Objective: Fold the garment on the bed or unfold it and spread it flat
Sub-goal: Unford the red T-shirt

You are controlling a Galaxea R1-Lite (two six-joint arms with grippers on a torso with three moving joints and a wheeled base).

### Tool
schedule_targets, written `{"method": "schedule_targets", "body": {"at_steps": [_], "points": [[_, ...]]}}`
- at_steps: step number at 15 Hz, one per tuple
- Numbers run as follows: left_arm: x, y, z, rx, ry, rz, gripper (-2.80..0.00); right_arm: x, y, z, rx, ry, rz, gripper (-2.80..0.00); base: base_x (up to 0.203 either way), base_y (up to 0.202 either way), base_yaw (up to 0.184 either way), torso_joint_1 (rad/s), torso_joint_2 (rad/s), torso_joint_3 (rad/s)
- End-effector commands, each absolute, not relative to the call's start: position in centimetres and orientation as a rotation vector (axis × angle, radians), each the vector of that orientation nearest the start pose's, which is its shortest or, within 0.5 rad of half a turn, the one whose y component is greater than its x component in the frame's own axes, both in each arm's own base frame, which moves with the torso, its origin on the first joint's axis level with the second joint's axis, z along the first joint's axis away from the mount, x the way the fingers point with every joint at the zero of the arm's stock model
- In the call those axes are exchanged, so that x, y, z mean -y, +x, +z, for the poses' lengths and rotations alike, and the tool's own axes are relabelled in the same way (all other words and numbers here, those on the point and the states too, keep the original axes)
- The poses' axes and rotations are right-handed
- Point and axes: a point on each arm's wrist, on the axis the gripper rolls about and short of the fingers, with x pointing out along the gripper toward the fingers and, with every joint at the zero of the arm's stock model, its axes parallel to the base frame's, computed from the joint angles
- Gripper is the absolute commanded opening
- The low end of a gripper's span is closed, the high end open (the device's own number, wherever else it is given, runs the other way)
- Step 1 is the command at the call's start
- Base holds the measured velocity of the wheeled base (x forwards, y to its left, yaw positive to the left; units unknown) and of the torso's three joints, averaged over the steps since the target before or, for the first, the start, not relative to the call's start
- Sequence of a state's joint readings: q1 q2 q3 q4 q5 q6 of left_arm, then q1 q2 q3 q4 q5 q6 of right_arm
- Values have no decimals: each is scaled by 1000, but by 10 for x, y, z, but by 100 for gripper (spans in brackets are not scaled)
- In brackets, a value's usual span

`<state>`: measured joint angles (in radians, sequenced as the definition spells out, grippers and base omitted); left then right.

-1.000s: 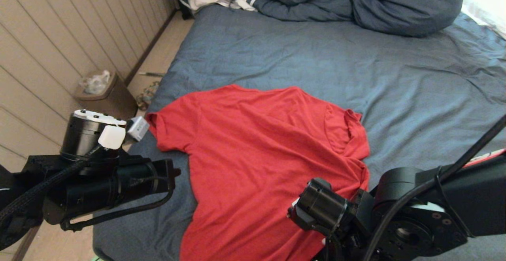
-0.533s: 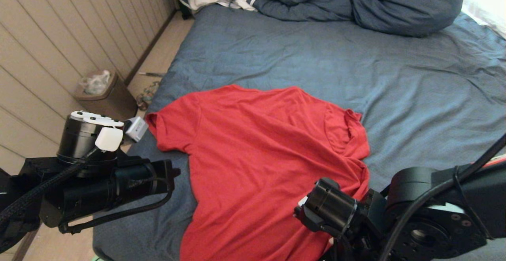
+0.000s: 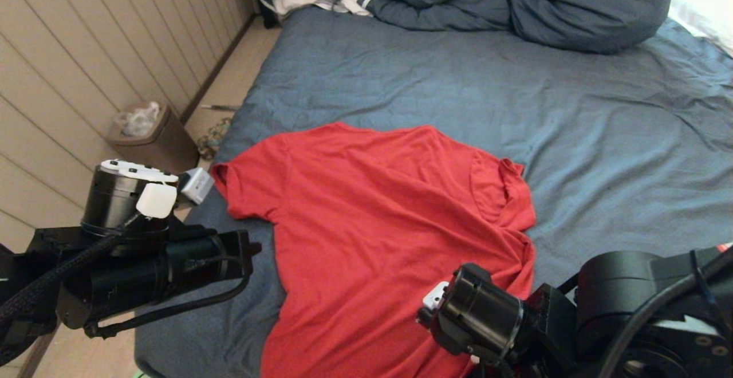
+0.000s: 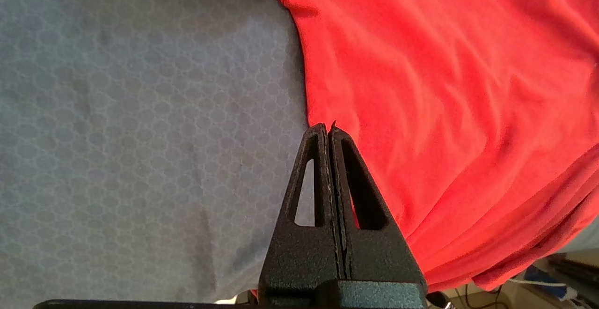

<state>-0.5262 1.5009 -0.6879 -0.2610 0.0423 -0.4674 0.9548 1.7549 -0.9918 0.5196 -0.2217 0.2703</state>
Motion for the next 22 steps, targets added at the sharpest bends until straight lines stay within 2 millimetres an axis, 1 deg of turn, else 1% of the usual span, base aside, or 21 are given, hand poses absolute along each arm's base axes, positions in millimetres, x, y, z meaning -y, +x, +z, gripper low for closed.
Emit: {"method": "schedule_targets", "body": {"at_steps": [1,2,4,5,6,7,8,9,11,13,16,19,22], "points": [[120,209,171,-630,-295,-334,-280,-222,154,137,-1119,-491,500,-280,0,0,0,0,0,0],[121,210,170,-632,-298,-331,-280,-225,156,137,-1117,-488,502,-280,0,0,0,0,0,0],[121,211,170,-634,-298,-331,-280,-239,166,128,-1132,-500,498,-280,0,0,0,0,0,0],[122,211,169,-637,-298,-329,-280,-241,168,127,-1130,-498,498,-280,0,0,0,0,0,0],[121,211,169,-635,-297,-330,-280,-246,172,118,-1143,-507,492,-280,0,0,0,0,0,0],[121,211,169,-636,-297,-330,-280,-252,177,104,-1155,-516,486,-280,0,0,0,0,0,0],[121,211,169,-637,-297,-330,-280,-253,182,97,-1160,-516,478,-280,0,0,0,0,0,0],[121,211,169,-638,-296,-329,-280,-252,186,94,-1168,-511,465,-280,0,0,0,0,0,0],[122,211,168,-638,-297,-331,-280,-244,191,95,-1174,-497,441,-280,0,0,0,0,0,0],[122,212,167,-642,-295,-332,-280,-236,186,100,-1167,-493,440,-280,0,0,0,0,0,0],[124,215,165,-654,-292,-329,-280,-221,178,102,-1182,-497,427,-280,0,0,0,0,0,0],[124,215,165,-652,-291,-330,-280,-199,171,90,-1222,-496,392,-280,0,0,0,0,0,0],[125,217,164,-655,-289,-330,-280,-178,167,72,-1226,-458,361,-280,0,0,0,0,0,0]]}}
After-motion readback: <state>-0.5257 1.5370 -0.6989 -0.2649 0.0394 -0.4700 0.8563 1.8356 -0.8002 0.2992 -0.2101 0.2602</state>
